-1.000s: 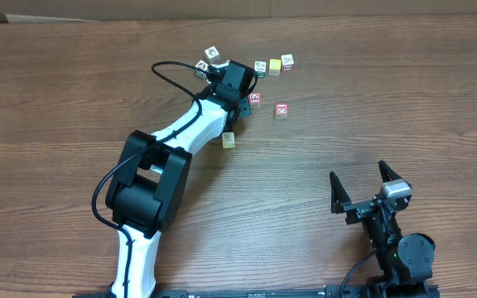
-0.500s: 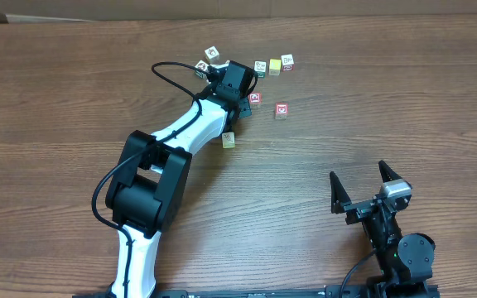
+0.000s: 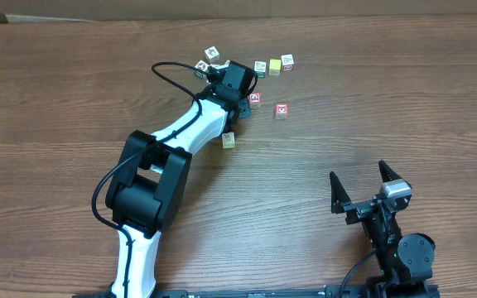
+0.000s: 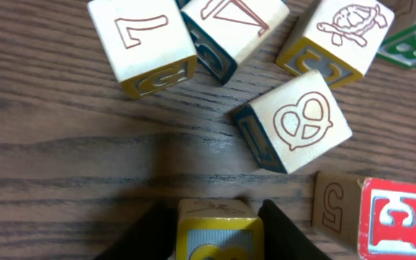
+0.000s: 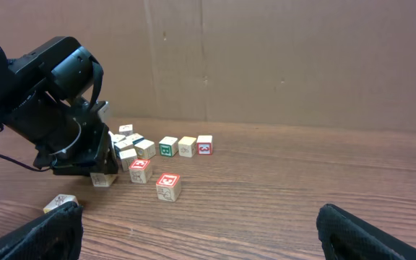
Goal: Form a horizontal line
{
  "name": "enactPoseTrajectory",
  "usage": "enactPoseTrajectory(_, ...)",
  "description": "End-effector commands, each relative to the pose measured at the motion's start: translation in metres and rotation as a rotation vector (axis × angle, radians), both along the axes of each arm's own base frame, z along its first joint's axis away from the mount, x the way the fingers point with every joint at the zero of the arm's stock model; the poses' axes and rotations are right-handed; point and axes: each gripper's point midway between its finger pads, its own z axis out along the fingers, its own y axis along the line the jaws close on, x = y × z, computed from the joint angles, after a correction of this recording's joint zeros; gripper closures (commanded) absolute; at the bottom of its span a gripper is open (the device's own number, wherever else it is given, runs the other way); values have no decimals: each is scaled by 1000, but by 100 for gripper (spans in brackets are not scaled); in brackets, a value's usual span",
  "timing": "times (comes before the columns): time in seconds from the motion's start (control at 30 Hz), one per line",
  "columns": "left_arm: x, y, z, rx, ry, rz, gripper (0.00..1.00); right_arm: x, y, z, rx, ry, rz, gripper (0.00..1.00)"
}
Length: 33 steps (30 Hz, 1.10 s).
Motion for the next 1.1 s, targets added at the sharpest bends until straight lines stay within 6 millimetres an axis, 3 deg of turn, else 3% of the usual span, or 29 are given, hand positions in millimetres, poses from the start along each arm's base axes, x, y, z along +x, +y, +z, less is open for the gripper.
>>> enactPoseTrajectory(0.0, -2, 6, -10, 43, 12, -16, 58, 0, 0, -2, -4, -2, -1, 0)
enactPoseTrajectory(0.53, 2, 3, 5, 45, 21, -18, 68, 0, 0, -2, -4, -2, -1, 0)
enactPoseTrajectory(1.07, 1, 2, 20, 61, 53, -20, 61, 0, 0, -2, -4, -2, -1, 0)
